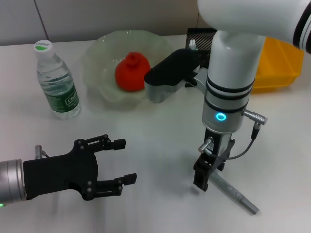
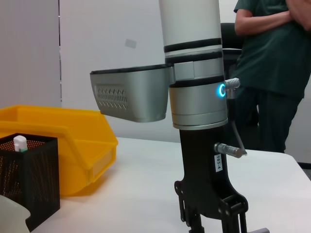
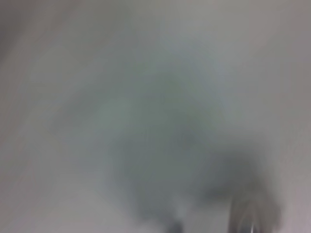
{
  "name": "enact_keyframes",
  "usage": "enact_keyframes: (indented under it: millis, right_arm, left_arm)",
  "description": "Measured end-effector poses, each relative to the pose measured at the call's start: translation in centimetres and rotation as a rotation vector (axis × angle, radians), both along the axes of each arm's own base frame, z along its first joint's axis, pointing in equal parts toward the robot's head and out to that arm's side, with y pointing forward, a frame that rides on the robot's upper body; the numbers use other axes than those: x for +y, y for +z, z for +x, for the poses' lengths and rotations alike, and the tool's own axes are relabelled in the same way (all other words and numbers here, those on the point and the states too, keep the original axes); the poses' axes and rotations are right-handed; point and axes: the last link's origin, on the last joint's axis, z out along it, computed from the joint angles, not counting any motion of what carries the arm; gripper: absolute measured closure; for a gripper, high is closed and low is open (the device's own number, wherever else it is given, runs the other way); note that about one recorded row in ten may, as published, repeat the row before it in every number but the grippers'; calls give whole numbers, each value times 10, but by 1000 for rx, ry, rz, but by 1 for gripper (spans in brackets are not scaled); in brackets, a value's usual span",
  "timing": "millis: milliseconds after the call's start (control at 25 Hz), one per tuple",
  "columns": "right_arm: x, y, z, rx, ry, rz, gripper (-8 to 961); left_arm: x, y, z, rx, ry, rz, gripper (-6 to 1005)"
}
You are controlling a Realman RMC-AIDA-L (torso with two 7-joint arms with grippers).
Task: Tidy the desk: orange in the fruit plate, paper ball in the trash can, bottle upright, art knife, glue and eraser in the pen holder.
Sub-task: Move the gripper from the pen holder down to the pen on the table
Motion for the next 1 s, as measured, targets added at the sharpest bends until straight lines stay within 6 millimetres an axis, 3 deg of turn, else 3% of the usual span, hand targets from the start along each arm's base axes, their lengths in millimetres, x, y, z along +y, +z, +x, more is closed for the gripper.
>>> enact_keyframes:
  millis: [120, 400, 1000]
  right_arm:
    - [0, 0, 0, -1, -1, 0, 320]
    - [-1, -1, 4, -16, -2, -3, 548]
    - [-1, -1, 7, -25, 1, -4, 556]
  left_arm:
    - [0, 0, 0, 0, 0, 0, 211]
    - [0, 0, 0, 3, -4, -5, 211]
    - [0, 0, 0, 8, -12, -7, 211]
